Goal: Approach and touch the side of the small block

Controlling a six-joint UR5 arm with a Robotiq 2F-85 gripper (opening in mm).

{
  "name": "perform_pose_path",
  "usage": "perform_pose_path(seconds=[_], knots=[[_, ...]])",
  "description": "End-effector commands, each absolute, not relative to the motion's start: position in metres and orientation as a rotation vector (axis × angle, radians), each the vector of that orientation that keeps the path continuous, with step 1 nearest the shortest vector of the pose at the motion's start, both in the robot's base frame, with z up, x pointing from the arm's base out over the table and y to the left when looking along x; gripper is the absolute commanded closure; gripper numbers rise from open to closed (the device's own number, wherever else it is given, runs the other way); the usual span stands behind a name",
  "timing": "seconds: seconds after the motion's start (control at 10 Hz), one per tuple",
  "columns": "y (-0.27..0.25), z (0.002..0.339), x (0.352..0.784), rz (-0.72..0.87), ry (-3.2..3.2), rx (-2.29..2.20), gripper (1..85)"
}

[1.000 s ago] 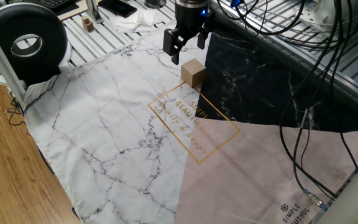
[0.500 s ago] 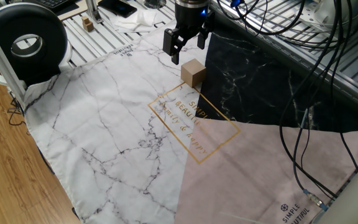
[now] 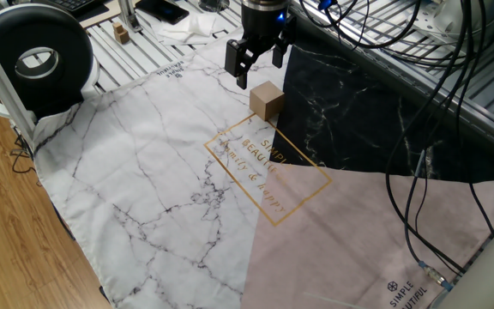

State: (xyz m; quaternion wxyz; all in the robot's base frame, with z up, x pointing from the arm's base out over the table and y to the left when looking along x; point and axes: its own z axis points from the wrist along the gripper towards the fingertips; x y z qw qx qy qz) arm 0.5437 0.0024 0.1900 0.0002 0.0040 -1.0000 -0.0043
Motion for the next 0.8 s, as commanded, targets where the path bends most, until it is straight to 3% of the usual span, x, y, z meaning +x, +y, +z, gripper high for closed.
perform_pose_path(seconds=[0.0, 0.7], knots=[[-0.021, 0.205, 0.626, 0.116, -3.460, -0.257, 84.7], [-0.024, 0.198, 0.618, 0.148, -3.424, -0.223, 84.7]])
